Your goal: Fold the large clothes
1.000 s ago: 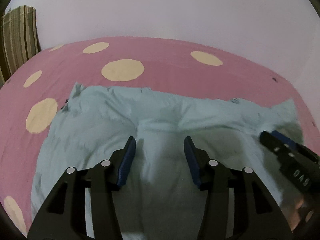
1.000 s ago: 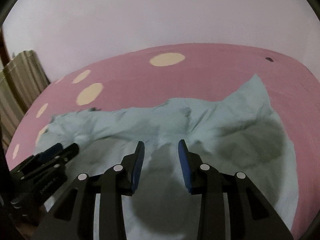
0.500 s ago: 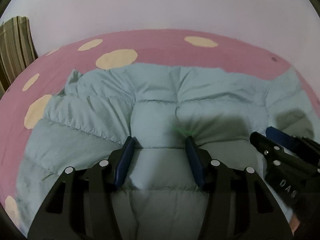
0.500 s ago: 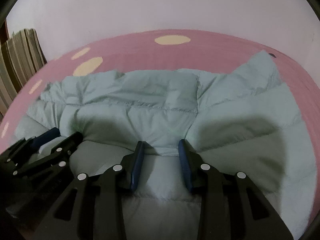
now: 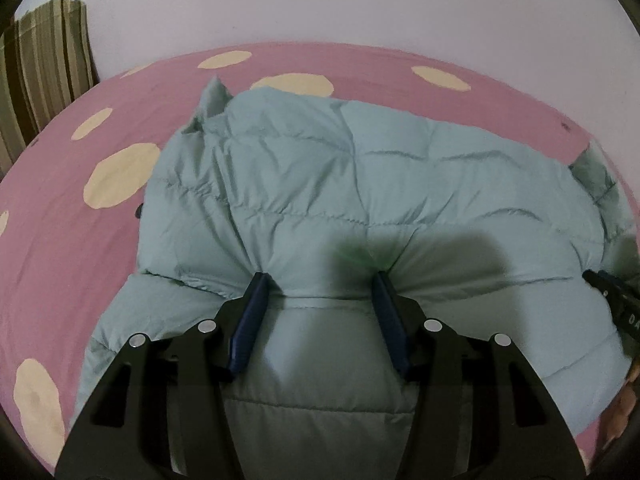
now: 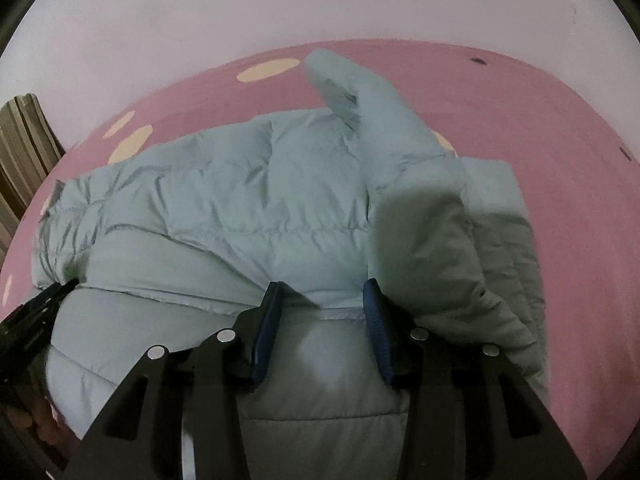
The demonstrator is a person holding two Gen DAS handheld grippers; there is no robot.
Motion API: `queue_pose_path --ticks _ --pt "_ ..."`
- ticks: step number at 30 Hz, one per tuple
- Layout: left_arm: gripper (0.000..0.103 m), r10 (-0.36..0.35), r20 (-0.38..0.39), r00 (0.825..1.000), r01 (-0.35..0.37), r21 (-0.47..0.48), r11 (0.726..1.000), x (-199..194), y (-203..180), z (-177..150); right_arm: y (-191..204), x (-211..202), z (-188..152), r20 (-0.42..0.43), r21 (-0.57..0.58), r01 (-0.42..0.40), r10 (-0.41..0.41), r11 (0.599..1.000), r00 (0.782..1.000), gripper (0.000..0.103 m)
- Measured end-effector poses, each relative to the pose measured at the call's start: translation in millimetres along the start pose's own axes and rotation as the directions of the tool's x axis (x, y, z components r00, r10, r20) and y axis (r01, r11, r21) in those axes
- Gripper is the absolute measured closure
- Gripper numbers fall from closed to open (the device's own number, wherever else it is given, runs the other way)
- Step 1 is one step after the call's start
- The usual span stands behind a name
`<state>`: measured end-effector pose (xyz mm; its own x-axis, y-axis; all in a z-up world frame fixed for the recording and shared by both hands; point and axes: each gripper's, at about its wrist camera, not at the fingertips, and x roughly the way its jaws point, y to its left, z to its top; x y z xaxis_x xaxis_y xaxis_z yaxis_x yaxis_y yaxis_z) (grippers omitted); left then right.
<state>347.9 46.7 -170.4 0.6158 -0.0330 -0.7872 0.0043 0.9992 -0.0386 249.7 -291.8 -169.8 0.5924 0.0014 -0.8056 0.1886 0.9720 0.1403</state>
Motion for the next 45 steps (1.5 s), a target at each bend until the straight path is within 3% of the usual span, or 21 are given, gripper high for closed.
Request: queue_pose_path --ticks 1,2,4,5,7,12,16,20,21,27,28,30,34,45 --pt "0.049 -0.014 0.003 1.0 0.014 -0.023 1.0 -9 5 -1 -2 -8 -1 0.006 0.017 -0.012 0.012 1.0 1.0 0.059" --pt "0.048 -0.019 0.006 1.0 0.02 -0.04 0.999 -14 9 -2 -6 -19 -3 0.02 0.037 -0.027 0.026 0.999 0.999 0.05" --pt "0.041 -0.022 0.025 0.999 0.025 -0.095 0.995 -34 25 -11 -16 -46 -12 0.075 0.064 -0.029 0.024 0.998 0.997 0.03" --pt "0.033 -0.027 0.037 0.999 0.032 -0.118 0.993 -42 32 -16 -22 -60 -17 0.107 0.071 -0.005 -0.003 0.997 0.994 0.026" --pt "0.029 -0.016 0.052 0.998 0.025 -0.177 0.984 -58 50 -30 -35 -76 -25 0.136 0.093 0.027 -0.039 0.995 0.99 0.025" --pt "0.022 0.011 0.036 0.999 0.003 -0.376 0.926 -71 98 -61 -75 -70 -46 0.061 0.205 0.059 -0.073 0.977 0.995 0.024" --pt "0.022 -0.078 -0.013 0.997 0.063 -0.461 0.885 -52 112 -67 -90 -58 -56 0.014 0.287 -0.007 0.003 0.958 1.0 0.024" --pt "0.024 -0.088 0.004 0.996 0.081 -0.443 0.893 -44 107 -60 -89 -50 -58 0.005 0.285 -0.01 0.009 0.958 1.0 0.024" --pt "0.033 -0.086 0.006 0.996 0.079 -0.444 0.892 -42 107 -59 -90 -49 -59 0.006 0.288 -0.013 0.012 0.957 1.0 0.024" --pt "0.073 -0.095 0.01 0.995 0.091 -0.401 0.912 -36 91 -55 -83 -45 -60 0.014 0.287 -0.043 0.04 0.957 0.999 0.059" --pt "0.076 -0.096 0.016 0.995 0.095 -0.396 0.913 -37 89 -55 -82 -46 -61 0.019 0.29 -0.059 0.056 0.955 0.998 0.068" --pt "0.084 -0.091 0.027 0.995 0.094 -0.383 0.919 -41 87 -54 -83 -48 -63 0.027 0.302 -0.091 0.087 0.949 0.996 0.076" --pt "0.089 -0.088 0.045 0.995 0.099 -0.374 0.922 -52 85 -56 -82 -58 -63 0.048 0.297 -0.113 0.103 0.948 0.993 0.085" --pt "0.09 -0.077 0.048 0.996 0.089 -0.348 0.933 -106 95 -87 -77 -107 -95 0.048 0.277 -0.169 0.162 0.946 0.986 0.087"
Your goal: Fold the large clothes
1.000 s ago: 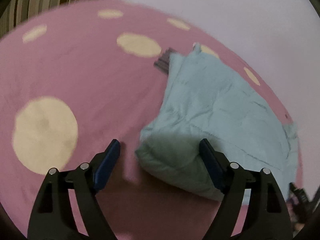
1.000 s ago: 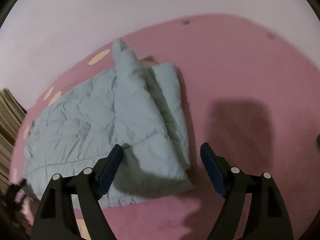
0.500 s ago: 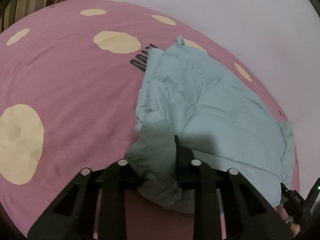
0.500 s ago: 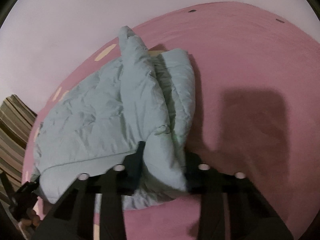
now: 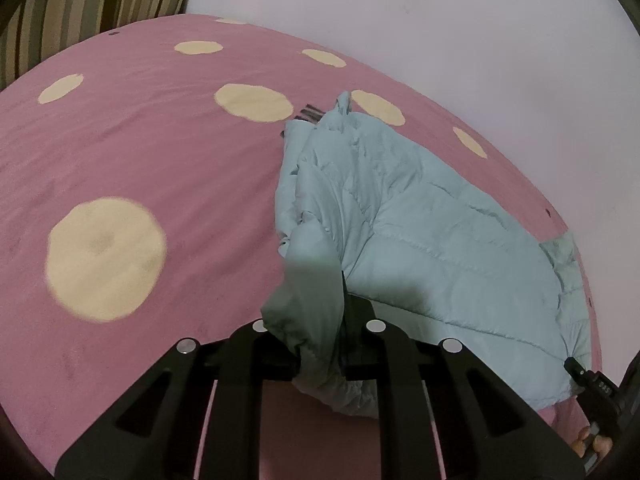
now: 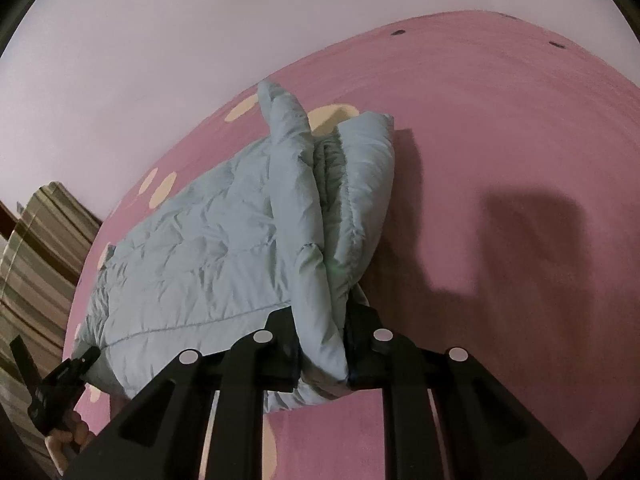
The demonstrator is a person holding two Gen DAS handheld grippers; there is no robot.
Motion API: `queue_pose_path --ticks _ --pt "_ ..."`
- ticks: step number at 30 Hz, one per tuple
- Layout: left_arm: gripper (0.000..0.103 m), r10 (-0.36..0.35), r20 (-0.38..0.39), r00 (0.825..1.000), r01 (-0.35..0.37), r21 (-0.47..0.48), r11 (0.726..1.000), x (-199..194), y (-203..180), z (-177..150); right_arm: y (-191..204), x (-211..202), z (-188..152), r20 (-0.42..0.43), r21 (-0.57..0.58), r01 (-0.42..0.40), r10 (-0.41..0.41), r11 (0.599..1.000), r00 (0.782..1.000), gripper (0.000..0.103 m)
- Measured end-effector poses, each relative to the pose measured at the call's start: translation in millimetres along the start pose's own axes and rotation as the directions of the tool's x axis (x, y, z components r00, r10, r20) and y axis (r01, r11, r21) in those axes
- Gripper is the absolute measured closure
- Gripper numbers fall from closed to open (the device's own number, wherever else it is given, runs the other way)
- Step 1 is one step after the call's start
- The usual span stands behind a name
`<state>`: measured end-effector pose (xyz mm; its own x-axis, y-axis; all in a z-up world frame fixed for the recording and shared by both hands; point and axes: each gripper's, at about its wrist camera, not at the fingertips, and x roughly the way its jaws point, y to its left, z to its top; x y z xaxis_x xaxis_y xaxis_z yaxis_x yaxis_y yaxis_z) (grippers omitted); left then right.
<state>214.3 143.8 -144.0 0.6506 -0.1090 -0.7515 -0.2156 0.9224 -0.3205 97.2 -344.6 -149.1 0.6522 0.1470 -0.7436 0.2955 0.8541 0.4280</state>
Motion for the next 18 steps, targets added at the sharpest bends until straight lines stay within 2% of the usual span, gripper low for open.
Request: queue_pose_path --ticks 11,18 --pt "0.09 0.023 -0.03 0.999 -0.022 0.021 1.0 -55 27 -58 -2 -9 -7 -0.029 0.01 -0.02 0.02 1.0 0.999 0.087" --pt "0.09 0.029 -0.025 0.999 -0.028 0.029 0.999 -77 34 -79 -1 -9 -11 -0.037 0.006 -0.023 0.024 1.0 0.999 0.087"
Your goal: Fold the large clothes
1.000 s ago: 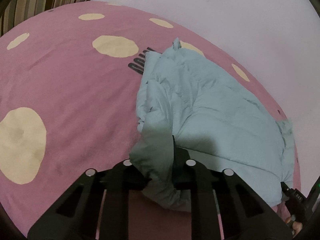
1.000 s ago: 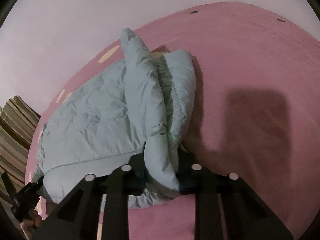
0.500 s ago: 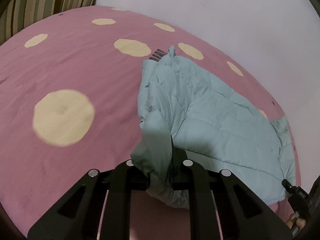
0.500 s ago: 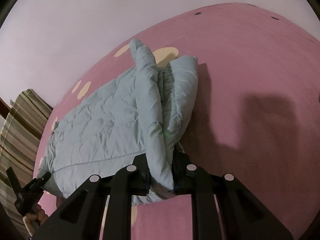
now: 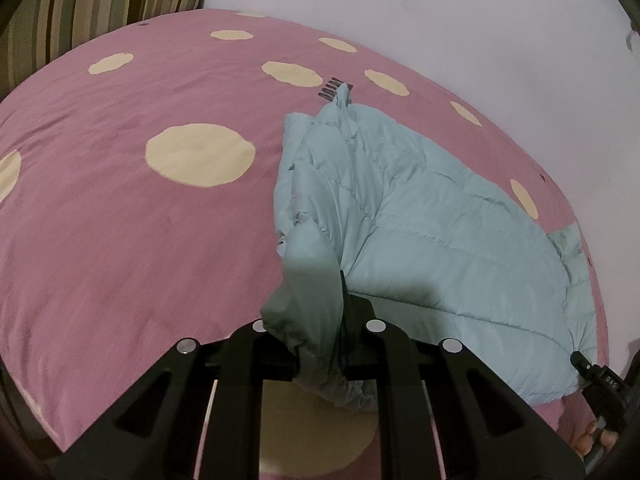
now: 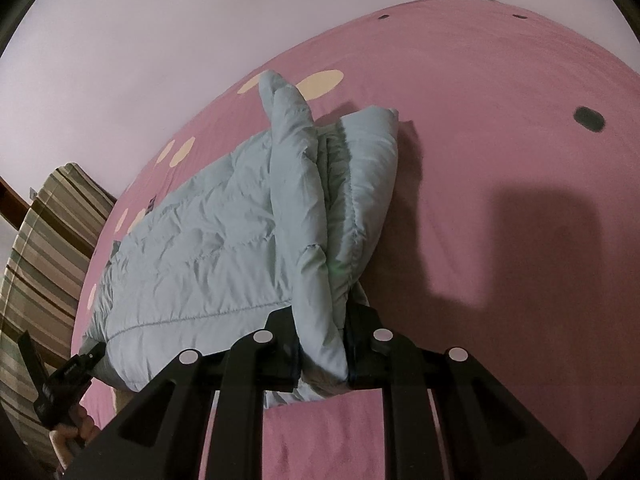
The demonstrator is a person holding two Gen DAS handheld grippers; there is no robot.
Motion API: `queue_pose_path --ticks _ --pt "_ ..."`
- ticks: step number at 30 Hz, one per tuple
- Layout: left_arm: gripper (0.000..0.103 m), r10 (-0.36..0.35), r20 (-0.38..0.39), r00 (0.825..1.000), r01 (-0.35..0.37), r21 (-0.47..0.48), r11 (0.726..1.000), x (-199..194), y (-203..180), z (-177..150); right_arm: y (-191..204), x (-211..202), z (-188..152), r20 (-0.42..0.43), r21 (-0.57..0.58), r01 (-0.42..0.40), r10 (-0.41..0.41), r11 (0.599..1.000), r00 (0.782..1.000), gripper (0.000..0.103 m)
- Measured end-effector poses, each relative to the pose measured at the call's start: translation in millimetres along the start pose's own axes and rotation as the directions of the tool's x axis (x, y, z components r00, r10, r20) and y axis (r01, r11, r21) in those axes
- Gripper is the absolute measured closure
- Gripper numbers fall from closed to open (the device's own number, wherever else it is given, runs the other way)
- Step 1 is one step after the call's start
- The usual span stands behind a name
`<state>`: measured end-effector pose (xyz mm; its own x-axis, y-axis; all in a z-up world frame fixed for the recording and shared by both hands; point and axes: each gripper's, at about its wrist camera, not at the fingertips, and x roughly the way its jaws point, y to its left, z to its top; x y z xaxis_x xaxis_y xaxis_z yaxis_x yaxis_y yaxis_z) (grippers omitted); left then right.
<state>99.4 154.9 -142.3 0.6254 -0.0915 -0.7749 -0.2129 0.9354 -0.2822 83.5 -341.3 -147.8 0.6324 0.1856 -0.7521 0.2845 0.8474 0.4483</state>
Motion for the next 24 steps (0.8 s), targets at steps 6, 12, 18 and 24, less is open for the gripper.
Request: queue_pose_path --ticks 6,12,18,24 --pt "0.09 0.004 0.0 1.0 -0.004 0.007 1.0 -7 2 -10 -2 0 -2 -0.006 0.01 -0.005 0.005 1.0 1.0 0.087" --pt "0.09 0.007 -0.006 1.0 -0.007 0.011 1.0 -4 3 -12 0 6 -2 -0.003 0.008 -0.001 0.001 1.0 1.0 0.087" --pt "0.089 0.013 -0.01 1.0 -0.013 0.018 1.0 -1 2 -14 0 7 -5 -0.004 0.008 -0.002 0.002 1.0 1.0 0.086" --pt "0.086 0.026 -0.004 1.0 -0.026 0.033 0.999 -2 -1 -15 -4 8 -6 -0.01 0.017 -0.006 0.007 1.0 1.0 0.079"
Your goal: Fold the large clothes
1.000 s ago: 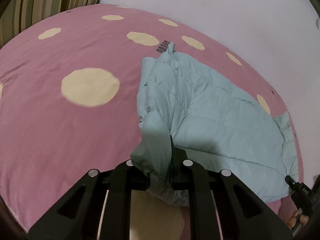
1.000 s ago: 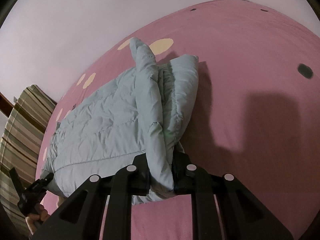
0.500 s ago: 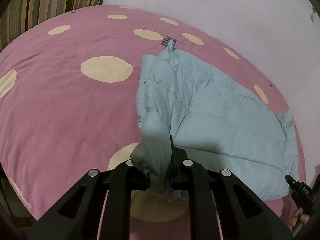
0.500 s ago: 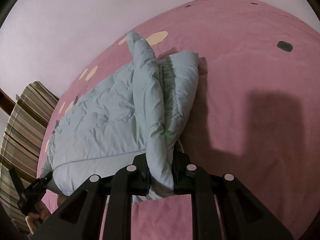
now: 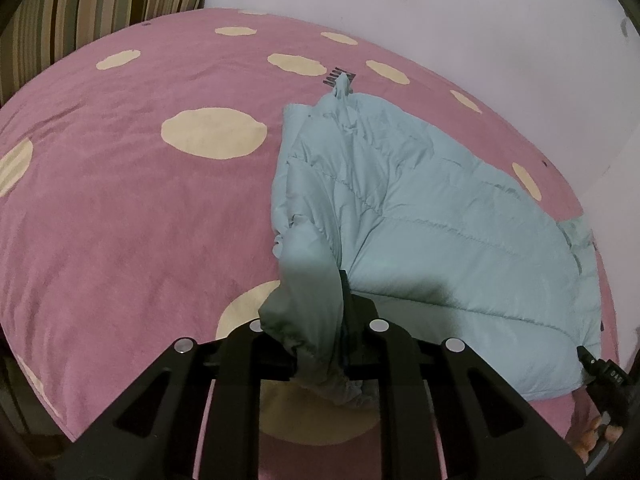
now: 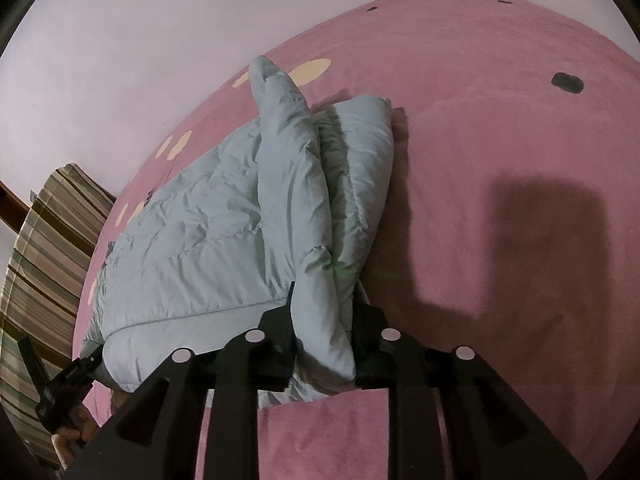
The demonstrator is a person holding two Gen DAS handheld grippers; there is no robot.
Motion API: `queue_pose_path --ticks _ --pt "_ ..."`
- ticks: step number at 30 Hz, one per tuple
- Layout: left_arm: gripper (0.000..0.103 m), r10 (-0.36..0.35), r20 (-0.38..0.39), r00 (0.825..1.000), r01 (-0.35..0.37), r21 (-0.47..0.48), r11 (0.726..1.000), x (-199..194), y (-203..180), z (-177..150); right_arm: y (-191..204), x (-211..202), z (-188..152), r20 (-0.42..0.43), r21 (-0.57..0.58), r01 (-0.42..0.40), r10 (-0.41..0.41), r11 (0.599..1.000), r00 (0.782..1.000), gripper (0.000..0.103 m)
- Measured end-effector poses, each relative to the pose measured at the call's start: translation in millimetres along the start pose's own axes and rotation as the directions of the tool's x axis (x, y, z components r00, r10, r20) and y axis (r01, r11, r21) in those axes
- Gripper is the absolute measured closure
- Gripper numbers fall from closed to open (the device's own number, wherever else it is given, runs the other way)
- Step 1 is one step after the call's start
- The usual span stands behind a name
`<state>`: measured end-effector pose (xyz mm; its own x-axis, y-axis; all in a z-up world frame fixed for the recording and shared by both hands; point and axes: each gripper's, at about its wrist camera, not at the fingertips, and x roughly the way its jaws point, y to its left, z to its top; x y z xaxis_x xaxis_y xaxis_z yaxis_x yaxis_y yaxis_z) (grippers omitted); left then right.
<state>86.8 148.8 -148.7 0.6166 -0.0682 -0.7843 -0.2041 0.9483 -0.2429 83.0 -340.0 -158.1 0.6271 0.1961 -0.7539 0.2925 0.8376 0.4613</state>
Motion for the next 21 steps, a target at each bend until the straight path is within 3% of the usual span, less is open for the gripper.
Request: queue_pose_path --ticks 3,8,11,16,21 --pt "0.082 0.003 0.002 1.0 -0.003 0.011 1.0 -3 1 0 -2 -3 1 0.001 0.003 0.006 -0.006 1.0 1.0 0.073" --pt "0.057 -0.005 -0.002 1.0 0.005 0.022 1.0 -13 10 1 -6 -15 4 0.013 0.003 0.039 -0.039 0.999 0.999 0.06" --pt "0.05 0.0 0.011 1.0 0.0 0.051 0.999 -24 14 1 -10 -31 9 0.043 -0.012 0.088 -0.087 0.996 0.995 0.052" --pt "0.039 -0.01 0.048 0.999 0.007 0.076 0.997 -46 26 15 3 -59 21 0.122 -0.054 0.175 -0.167 0.983 0.978 0.052" --pt "0.033 -0.051 0.046 0.998 0.047 0.079 0.996 -43 25 41 52 -57 27 0.121 -0.158 0.11 -0.091 0.981 0.988 0.058"
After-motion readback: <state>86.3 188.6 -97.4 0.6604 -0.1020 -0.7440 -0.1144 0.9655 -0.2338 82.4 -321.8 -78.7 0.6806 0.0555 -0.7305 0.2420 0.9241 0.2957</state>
